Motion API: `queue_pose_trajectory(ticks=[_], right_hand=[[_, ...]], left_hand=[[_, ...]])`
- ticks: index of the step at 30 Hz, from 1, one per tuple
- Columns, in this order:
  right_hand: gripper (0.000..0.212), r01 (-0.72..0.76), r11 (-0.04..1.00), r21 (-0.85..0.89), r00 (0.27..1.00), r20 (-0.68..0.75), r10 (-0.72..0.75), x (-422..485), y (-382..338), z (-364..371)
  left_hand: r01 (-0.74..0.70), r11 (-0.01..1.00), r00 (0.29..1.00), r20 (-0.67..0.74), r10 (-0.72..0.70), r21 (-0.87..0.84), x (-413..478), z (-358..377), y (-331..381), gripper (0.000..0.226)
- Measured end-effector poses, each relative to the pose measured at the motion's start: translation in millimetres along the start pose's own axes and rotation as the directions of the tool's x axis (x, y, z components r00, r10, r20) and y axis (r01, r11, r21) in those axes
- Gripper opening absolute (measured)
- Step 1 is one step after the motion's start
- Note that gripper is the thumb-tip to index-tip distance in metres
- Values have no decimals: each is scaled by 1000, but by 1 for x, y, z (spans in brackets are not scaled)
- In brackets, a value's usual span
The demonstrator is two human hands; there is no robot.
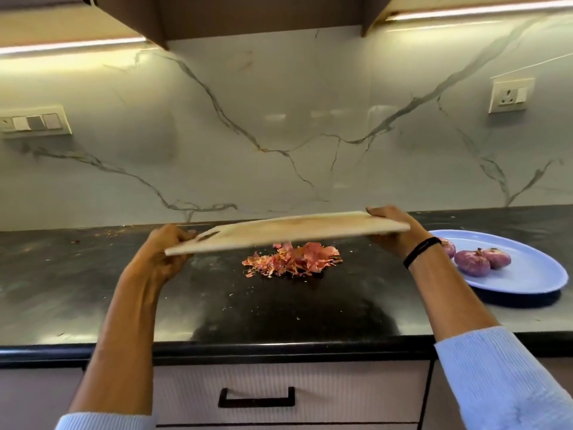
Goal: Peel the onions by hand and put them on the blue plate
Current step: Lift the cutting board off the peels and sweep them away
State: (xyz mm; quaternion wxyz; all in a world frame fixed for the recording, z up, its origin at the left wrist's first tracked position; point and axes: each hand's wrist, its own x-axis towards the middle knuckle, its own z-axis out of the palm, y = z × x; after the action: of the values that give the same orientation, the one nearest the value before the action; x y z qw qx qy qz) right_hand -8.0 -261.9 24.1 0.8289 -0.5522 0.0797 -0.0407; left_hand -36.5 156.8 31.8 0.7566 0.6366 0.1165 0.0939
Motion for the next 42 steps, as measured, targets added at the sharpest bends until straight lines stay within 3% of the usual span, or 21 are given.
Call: queue_pose_trajectory(ticks=[2, 6, 8, 13, 18, 22, 26, 28, 32, 36, 39, 42], right_hand=[[20, 12, 983, -181, 999, -30, -17, 2, 0, -1], [20, 157, 960, -230, 982, -71, -177, 3, 7, 7], [10, 251, 944, -215, 962, -56, -268, -4, 9, 10], [11, 392, 904, -173, 910, -72, -409, -7, 4, 11], [10, 372, 915, -158, 916, -100, -389, -12, 16, 12], [12, 406, 906, -116, 901, -113, -419, -12, 14, 15], [12, 468, 863, -188, 861, -121, -493, -10, -1, 29], [12, 497, 836, -232, 843, -100, -529, -12, -10, 40], [20, 501, 730, -465, 827, 8, -562, -16, -4, 66], [19, 425, 717, -553, 875, 47, -482, -13, 25, 85], [44, 312, 812, -493, 924, -41, -380, -16, 52, 105], [66, 209, 861, -464, 922, -199, -332, -29, 83, 133]], left_hand=[[-7, 993, 999, -36, 11, 121, 1, 2, -5, 10], [-99, 995, 995, 26, 99, 3, 5, 8, -19, 34], [-173, 985, 985, -5, 173, 6, 5, 10, -25, 38], [-314, 948, 950, -28, 313, -51, -4, 16, -23, 41], [-332, 941, 943, -3, 333, 71, -7, 16, -35, 39], [-365, 928, 928, 101, 357, 73, -15, 18, -27, 25], [-357, 931, 927, 150, 343, 75, -24, 13, -16, 36], [-332, 943, 941, 81, 329, 21, -26, 10, -14, 41], [-261, 964, 937, -252, 243, -40, -33, 2, -15, 37], [-168, 967, 905, -420, 75, -190, -47, -16, -24, 29], [-144, 962, 868, -497, 10, -231, -56, -36, -31, 26], [-138, 946, 830, -556, -52, -295, -65, -51, -37, 24]])
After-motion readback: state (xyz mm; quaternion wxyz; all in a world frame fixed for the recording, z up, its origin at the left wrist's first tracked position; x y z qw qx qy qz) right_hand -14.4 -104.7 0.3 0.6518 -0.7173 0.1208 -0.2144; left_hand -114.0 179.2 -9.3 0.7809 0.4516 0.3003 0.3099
